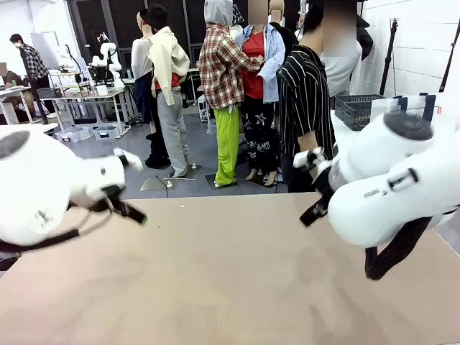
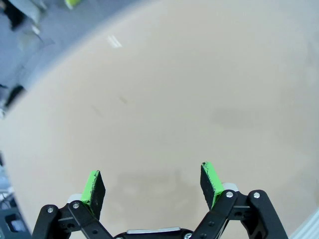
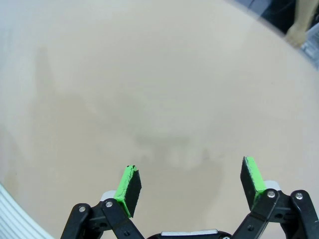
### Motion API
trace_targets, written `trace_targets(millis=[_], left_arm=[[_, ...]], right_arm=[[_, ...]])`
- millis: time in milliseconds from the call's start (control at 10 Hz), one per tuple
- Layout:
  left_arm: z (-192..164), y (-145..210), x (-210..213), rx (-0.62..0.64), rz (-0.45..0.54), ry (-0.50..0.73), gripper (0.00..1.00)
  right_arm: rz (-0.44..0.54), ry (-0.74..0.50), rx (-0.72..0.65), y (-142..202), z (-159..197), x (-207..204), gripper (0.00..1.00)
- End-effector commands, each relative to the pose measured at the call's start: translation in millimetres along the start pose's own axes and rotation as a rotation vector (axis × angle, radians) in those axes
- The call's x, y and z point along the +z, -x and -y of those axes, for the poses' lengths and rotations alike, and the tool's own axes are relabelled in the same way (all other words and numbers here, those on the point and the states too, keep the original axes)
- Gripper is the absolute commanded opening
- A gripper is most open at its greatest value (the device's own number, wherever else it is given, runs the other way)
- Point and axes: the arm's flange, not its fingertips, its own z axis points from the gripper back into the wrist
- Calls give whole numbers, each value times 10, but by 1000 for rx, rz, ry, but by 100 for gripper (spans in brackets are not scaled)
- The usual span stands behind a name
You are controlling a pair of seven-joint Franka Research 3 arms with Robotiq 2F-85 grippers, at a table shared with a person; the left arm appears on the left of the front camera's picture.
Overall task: Transfer purchased items from the store into the shopping bag.
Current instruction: Open the Reusable shopping bag in the center of the table.
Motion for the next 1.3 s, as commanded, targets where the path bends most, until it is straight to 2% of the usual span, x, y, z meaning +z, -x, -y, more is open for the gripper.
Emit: trace_targets(millis=[0,100,200,300,400,600,800,900,1000,1100,1200], left_arm=[[-479,-346,652,28,162,-224,100],[-775,-283,927,75,155,-307,100],[-1084,-92,1155,168,124,-395,100],[-1379,201,1313,255,80,-460,100],[-1670,633,1405,379,-8,-491,100],[-1896,1331,1520,588,-62,-516,100],[-1989,1903,1574,751,-32,-469,100],[-2000,1975,1552,790,-11,-443,100],[-1917,1796,1436,783,29,-413,100],[-2714,1451,1623,746,-91,-477,100],[-2714,1451,1623,746,-91,-477,100]], right_arm=[[128,203,-90,-168,380,589,100],[198,303,-187,-132,742,933,100],[228,399,-304,18,1127,1218,100],[244,464,-422,254,1495,1420,100],[228,543,-554,643,1850,1596,100],[170,562,-726,1304,2139,1548,100],[153,538,-860,1835,2199,1404,100],[207,445,-878,1947,2201,1353,100],[122,560,-793,1478,2732,1622,100],[122,560,-793,1478,2732,1622,100],[122,560,-793,1478,2732,1622,100]])
